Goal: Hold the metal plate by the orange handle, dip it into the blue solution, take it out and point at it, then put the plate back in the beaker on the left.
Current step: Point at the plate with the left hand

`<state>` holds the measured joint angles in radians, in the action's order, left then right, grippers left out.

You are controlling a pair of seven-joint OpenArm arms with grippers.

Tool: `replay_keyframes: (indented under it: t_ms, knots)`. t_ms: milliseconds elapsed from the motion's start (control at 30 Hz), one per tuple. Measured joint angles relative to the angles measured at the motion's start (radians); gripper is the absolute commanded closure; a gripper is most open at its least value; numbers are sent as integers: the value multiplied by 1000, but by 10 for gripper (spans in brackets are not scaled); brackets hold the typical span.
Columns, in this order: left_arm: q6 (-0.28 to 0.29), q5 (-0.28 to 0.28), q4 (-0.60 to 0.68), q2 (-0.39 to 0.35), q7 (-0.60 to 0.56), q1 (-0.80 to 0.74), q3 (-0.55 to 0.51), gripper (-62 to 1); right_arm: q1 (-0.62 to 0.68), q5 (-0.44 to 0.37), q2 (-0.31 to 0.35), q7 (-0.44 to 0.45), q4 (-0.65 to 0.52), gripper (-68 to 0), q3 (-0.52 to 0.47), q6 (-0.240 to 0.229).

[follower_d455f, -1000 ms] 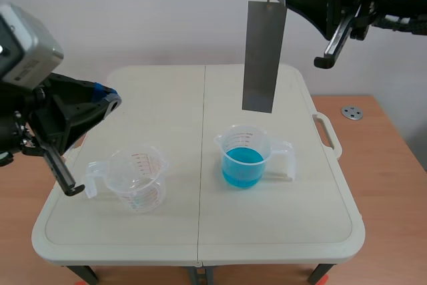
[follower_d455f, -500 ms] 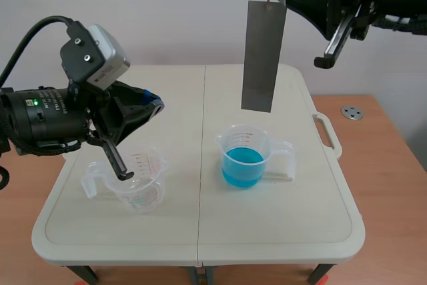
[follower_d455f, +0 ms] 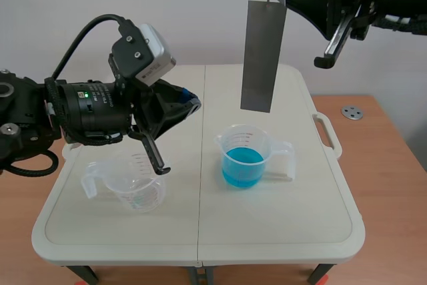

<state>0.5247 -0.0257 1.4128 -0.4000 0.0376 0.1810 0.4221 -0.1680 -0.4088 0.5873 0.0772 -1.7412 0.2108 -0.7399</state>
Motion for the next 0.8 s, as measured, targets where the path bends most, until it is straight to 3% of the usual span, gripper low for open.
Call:
replay_keyframes:
  t_ms: [267,800]
  knots:
    - [0,49,-101,71,-4,68,49,-31,0,0,0,0,0,-13,0,0]
    - [-3,83,-102,106,-8,94,50,-31,0,0,0,8,0,-13,0,0]
